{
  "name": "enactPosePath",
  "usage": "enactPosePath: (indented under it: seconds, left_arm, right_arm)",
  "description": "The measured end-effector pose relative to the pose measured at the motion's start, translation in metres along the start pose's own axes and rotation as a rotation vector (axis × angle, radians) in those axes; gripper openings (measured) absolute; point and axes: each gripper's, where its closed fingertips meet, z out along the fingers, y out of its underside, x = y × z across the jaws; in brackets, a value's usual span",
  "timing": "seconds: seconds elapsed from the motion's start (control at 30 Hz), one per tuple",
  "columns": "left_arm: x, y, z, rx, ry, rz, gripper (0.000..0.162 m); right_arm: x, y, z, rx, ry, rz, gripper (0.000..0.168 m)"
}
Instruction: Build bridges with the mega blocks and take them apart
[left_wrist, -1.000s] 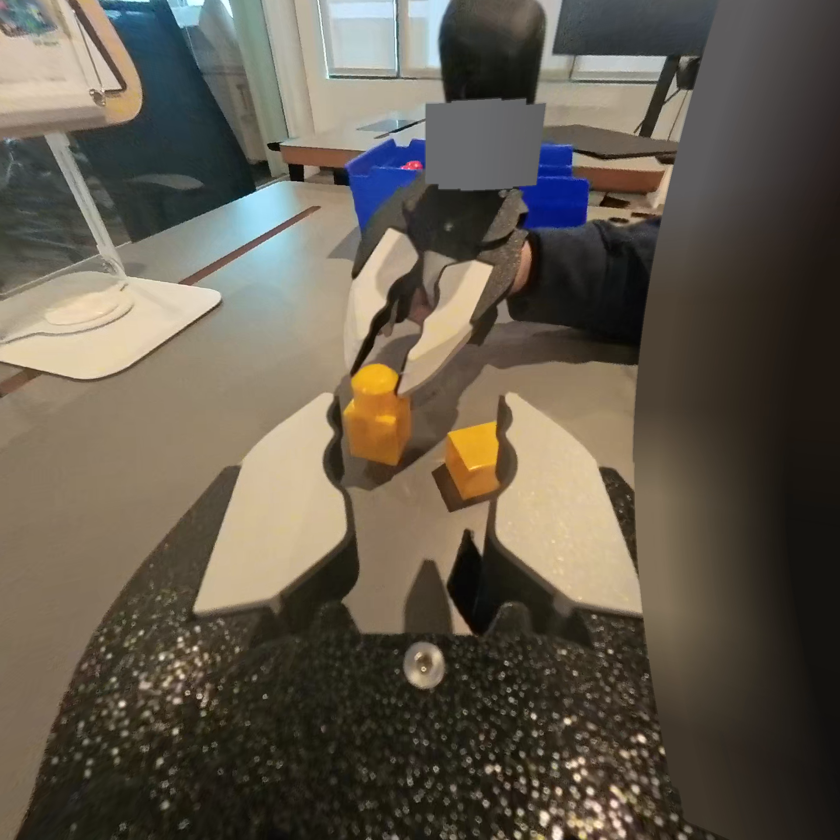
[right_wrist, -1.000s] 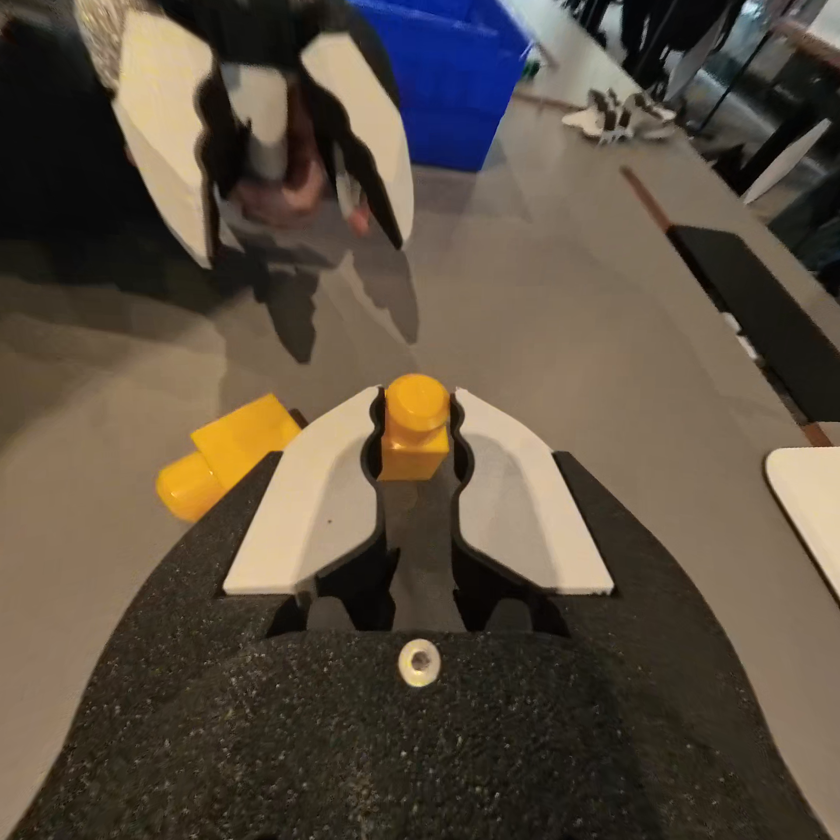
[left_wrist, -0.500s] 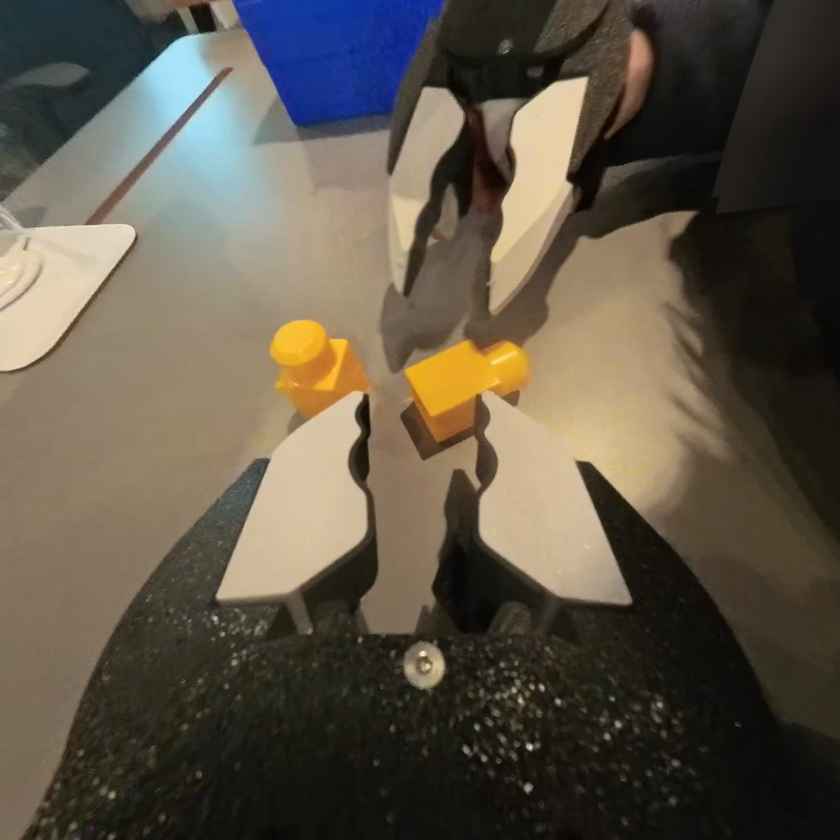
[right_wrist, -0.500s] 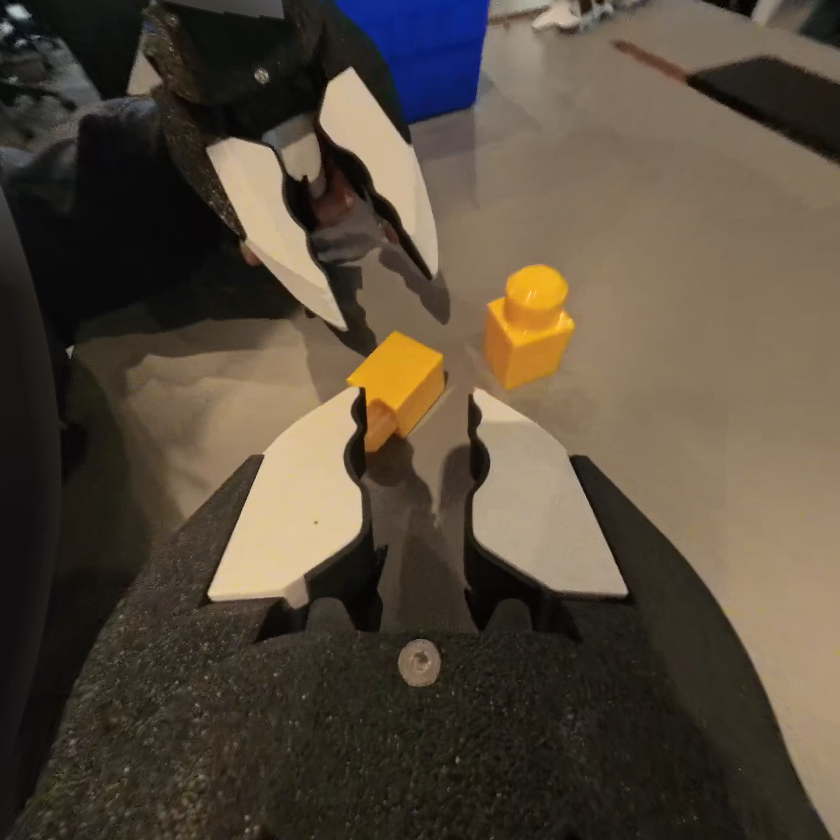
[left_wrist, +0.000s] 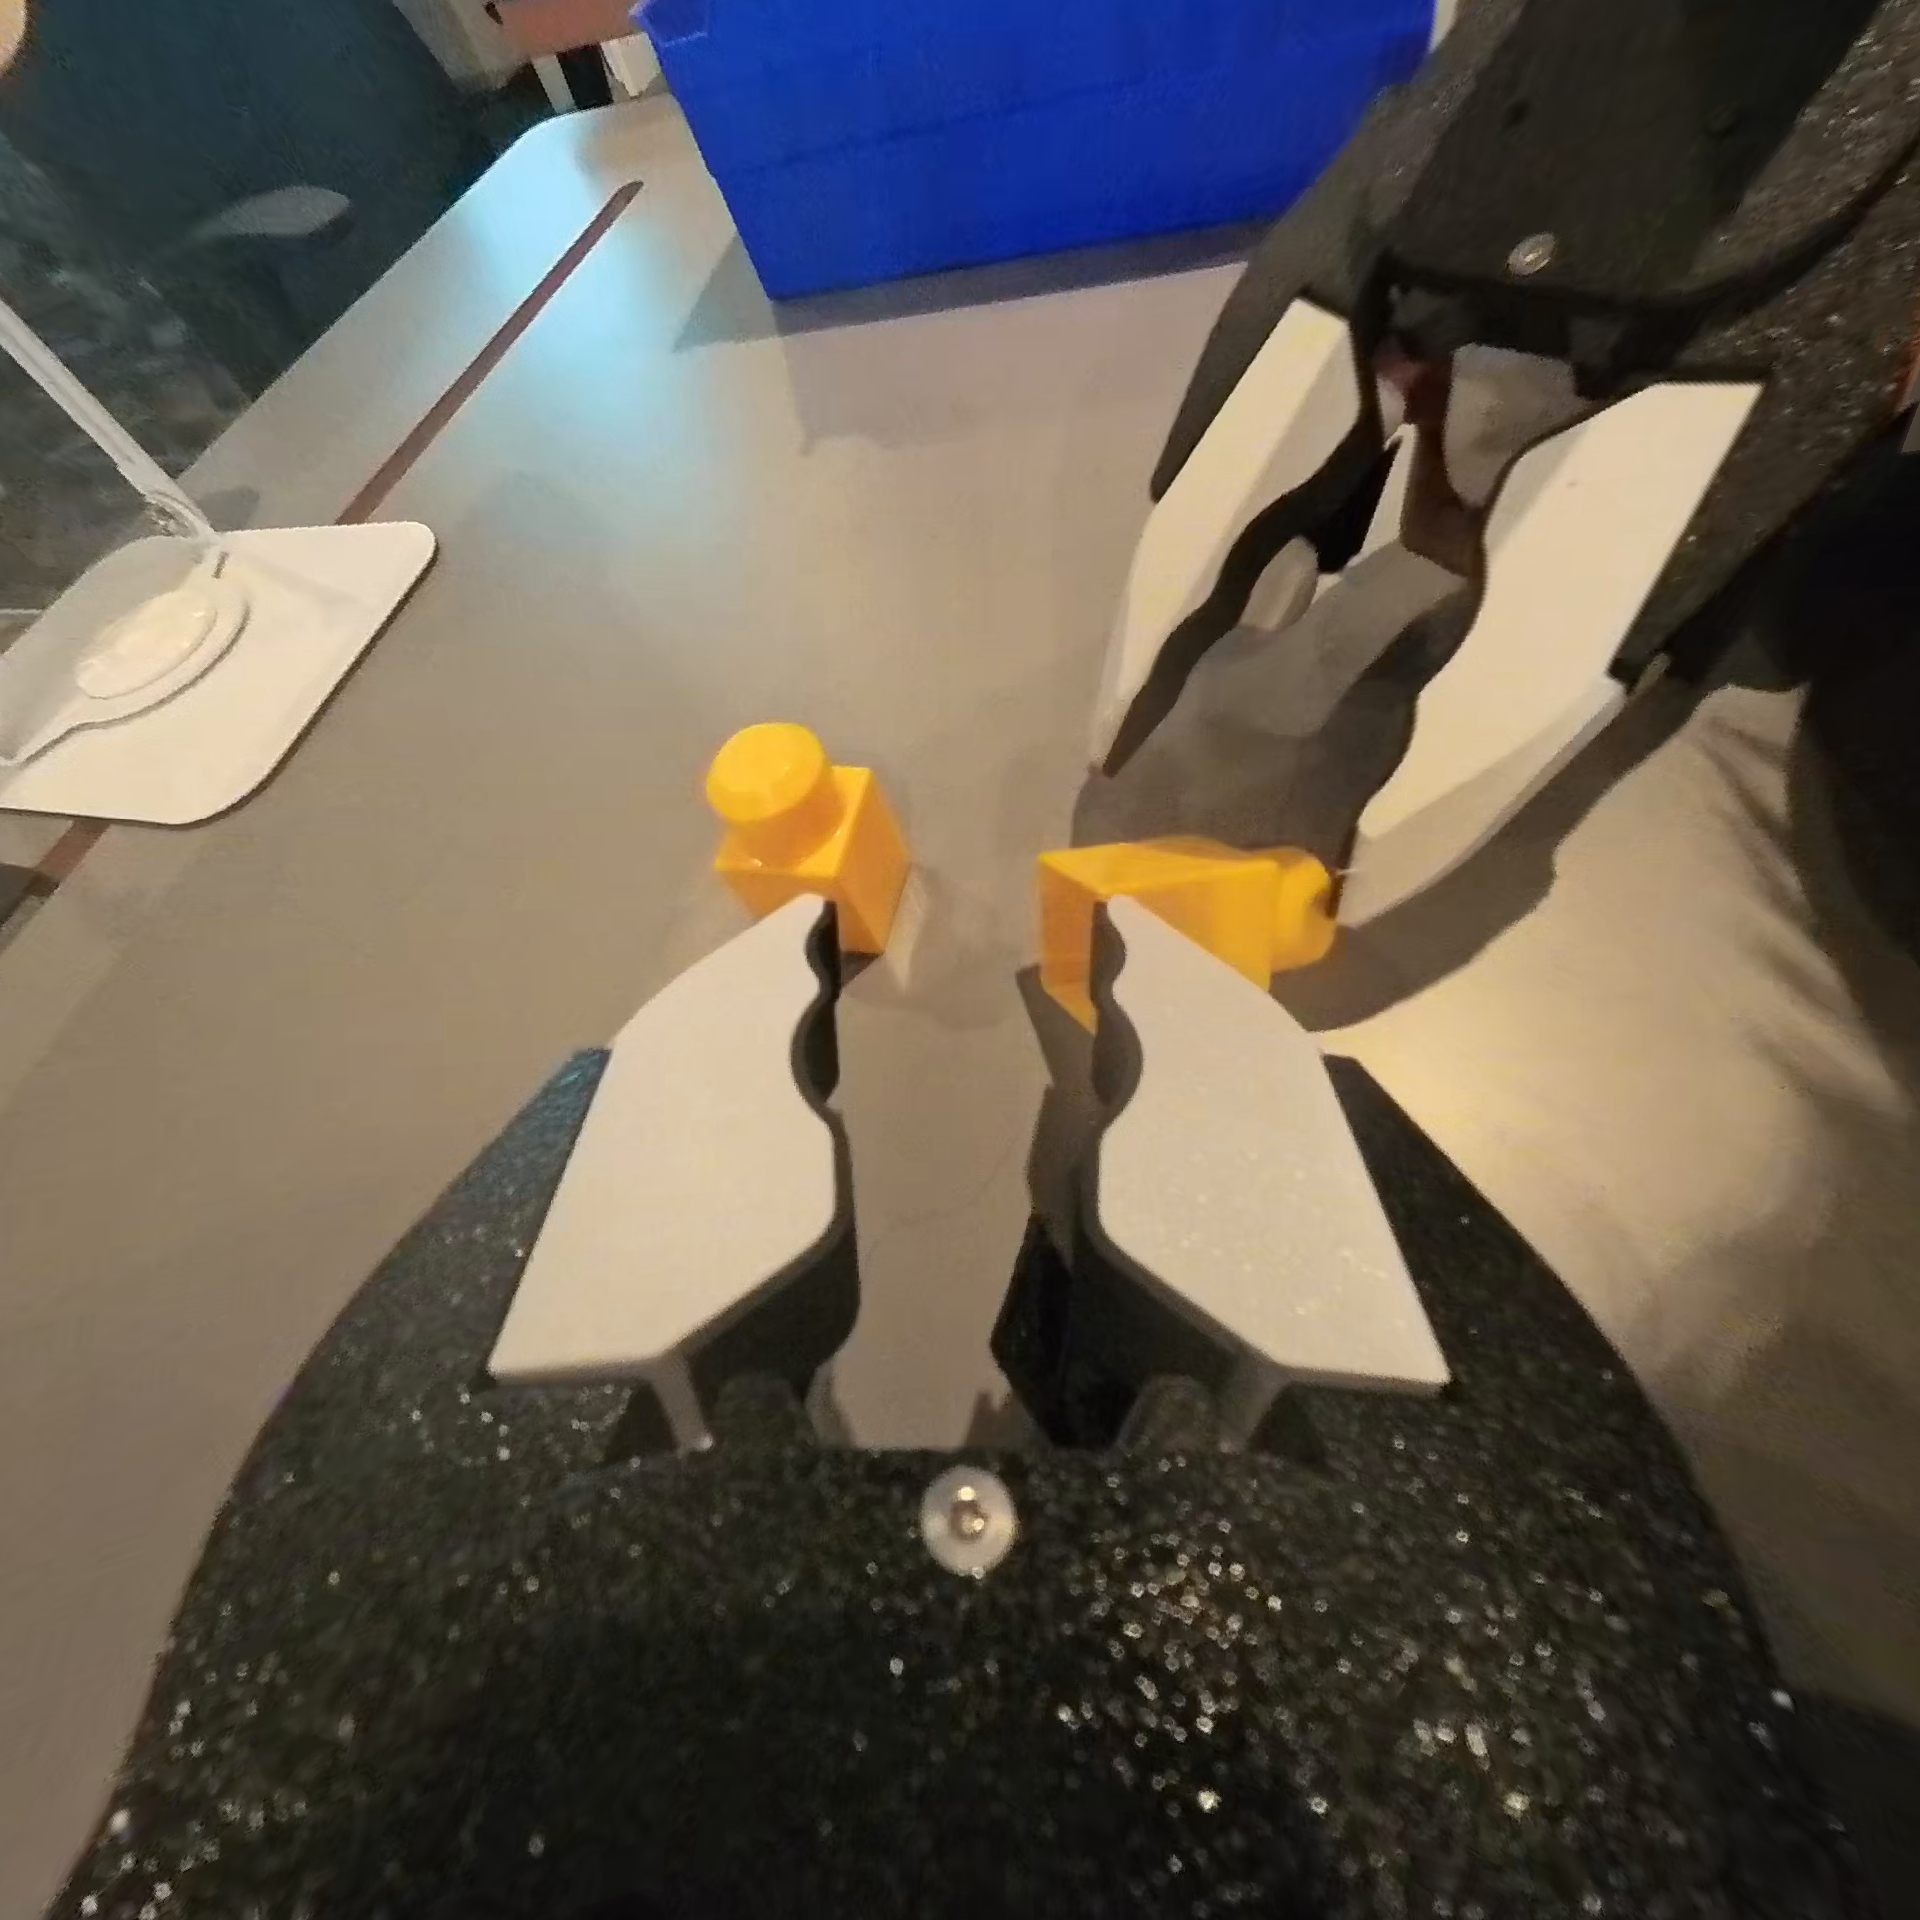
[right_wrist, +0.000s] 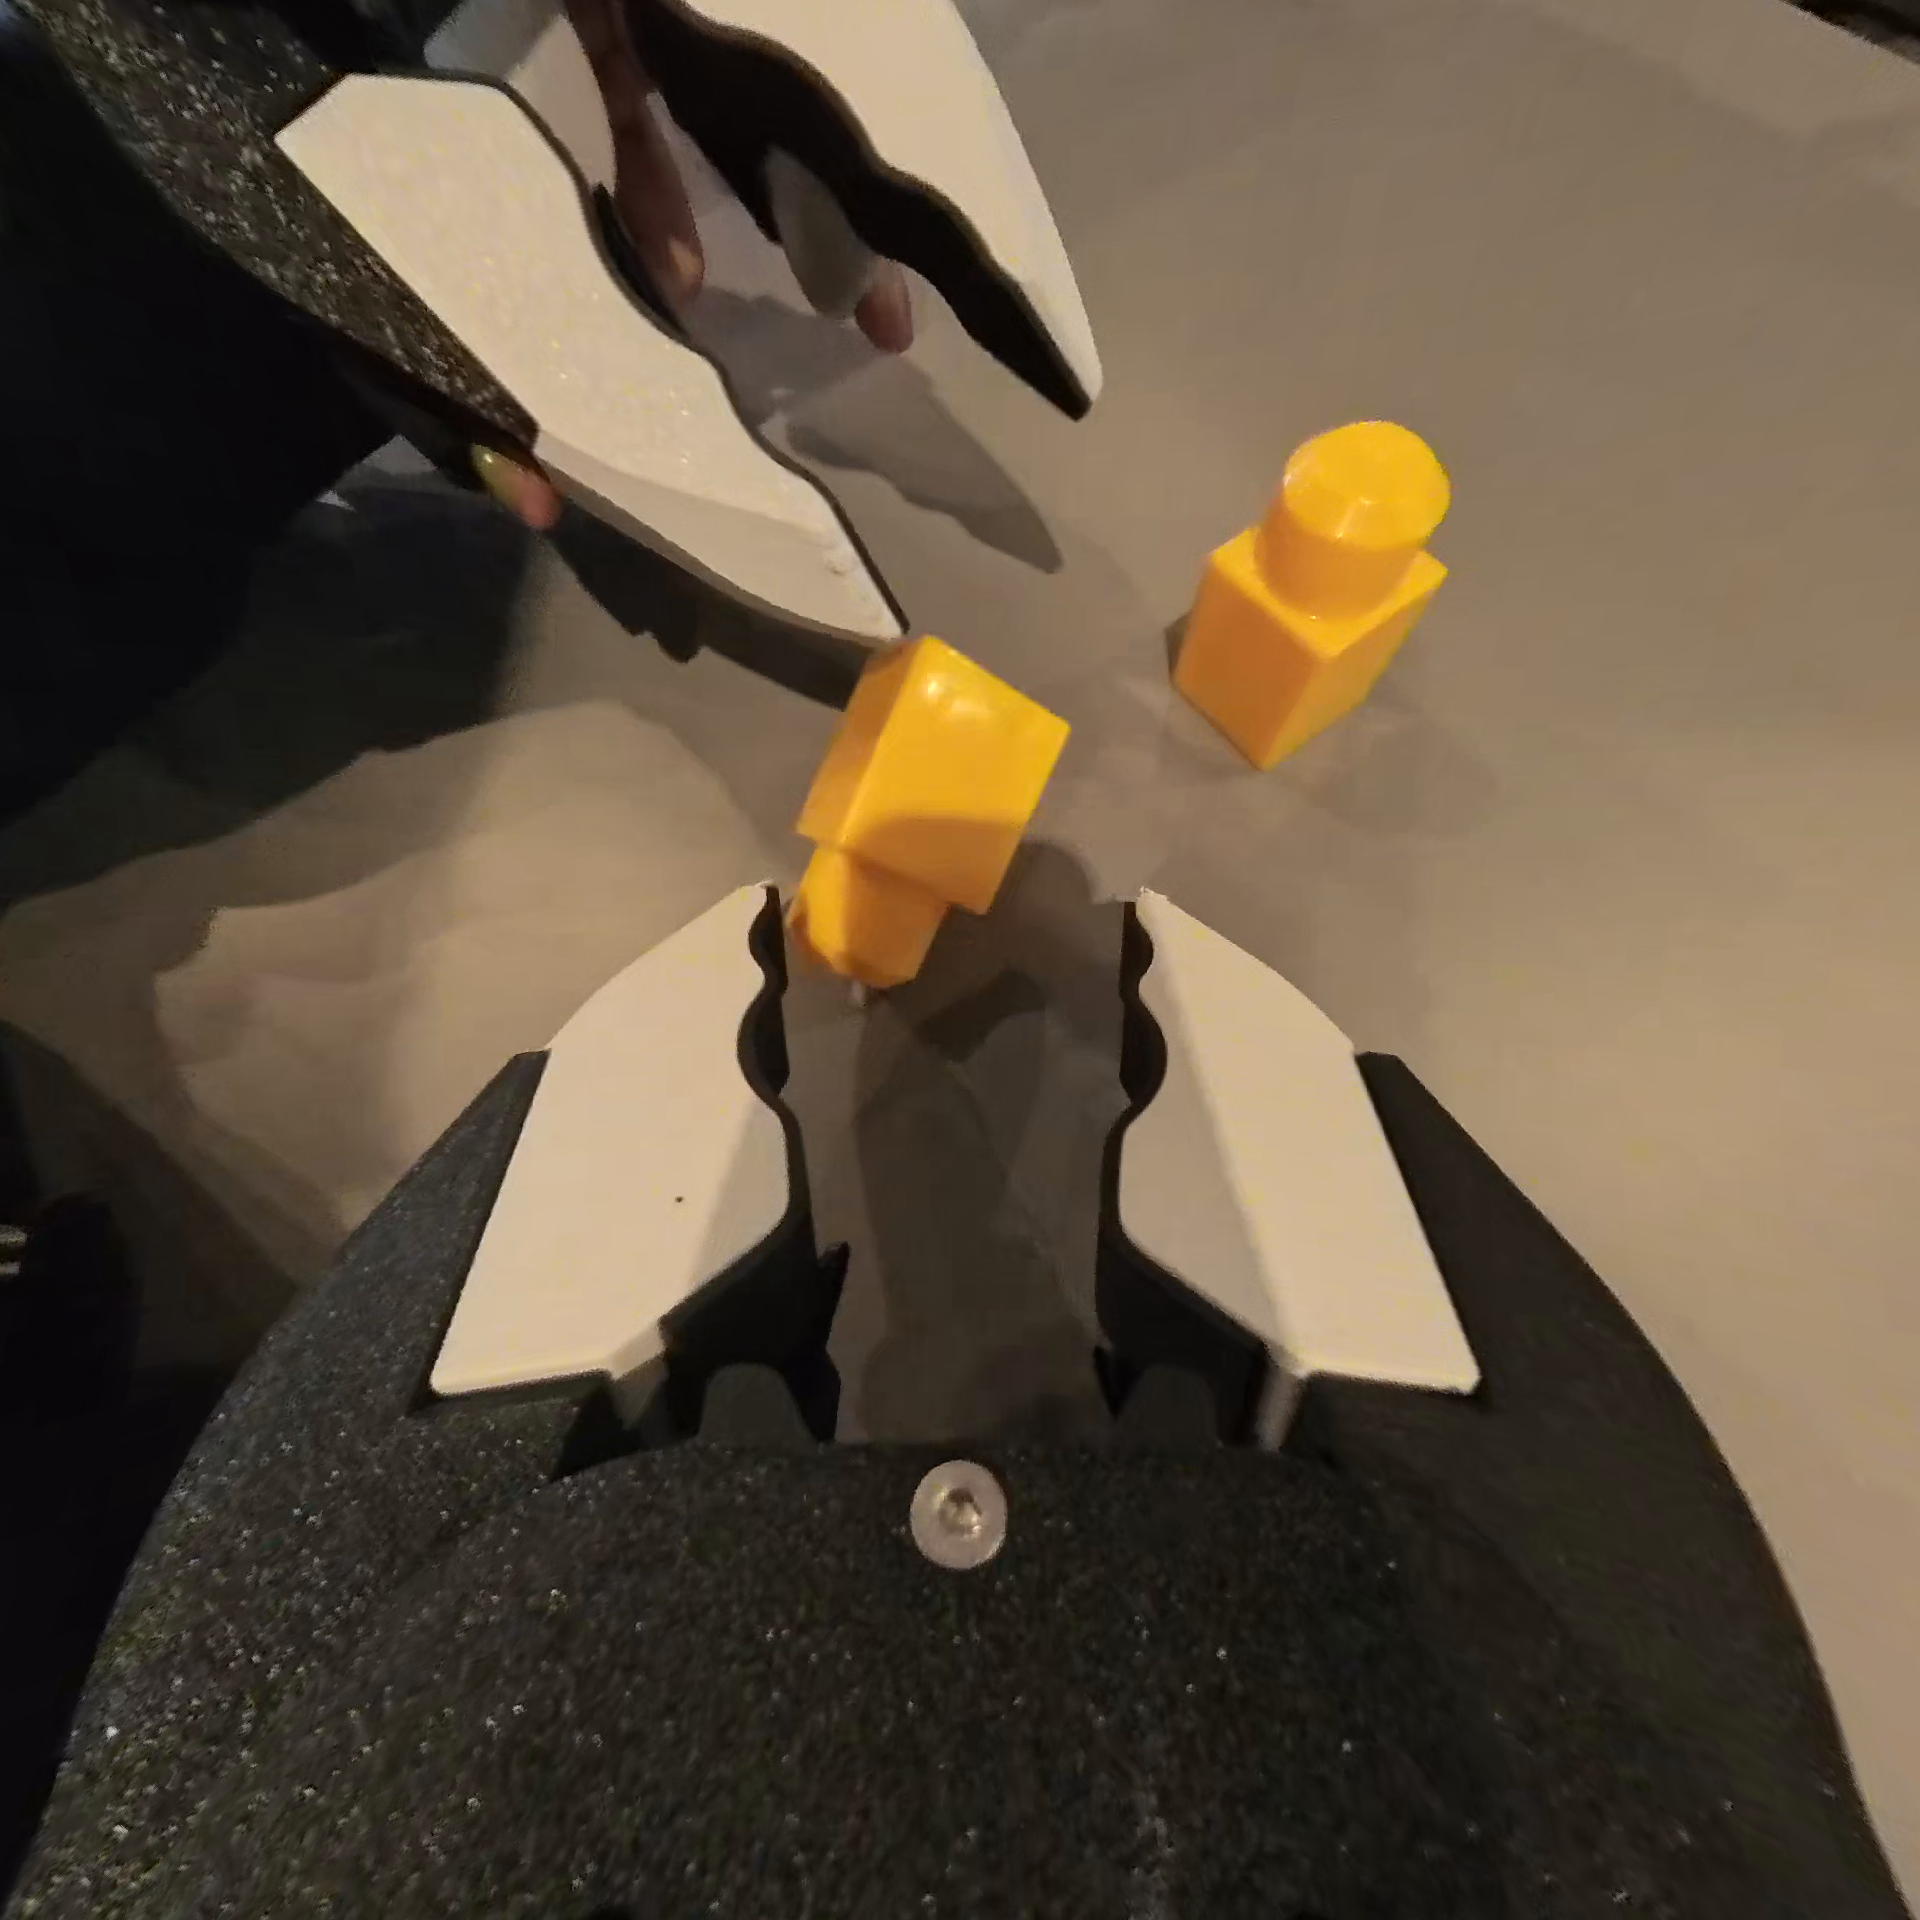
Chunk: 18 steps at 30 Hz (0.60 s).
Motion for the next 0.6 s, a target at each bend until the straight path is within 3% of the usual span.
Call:
enactPosePath:
  seconds: [0.37, 0.6]
  left_arm:
    - [0.018, 0.015, 0.009, -0.089, 0.124, -0.070, 0.039]
    - [0.024, 0.020, 0.014, -0.123, 0.155, -0.099, 0.039]
  right_arm:
    - [-0.011, 0.007, 0.009, -0.026, 0.013, -0.001, 0.051]
    - [-0.007, 0.001, 0.016, -0.007, 0.029, -0.001, 0.029]
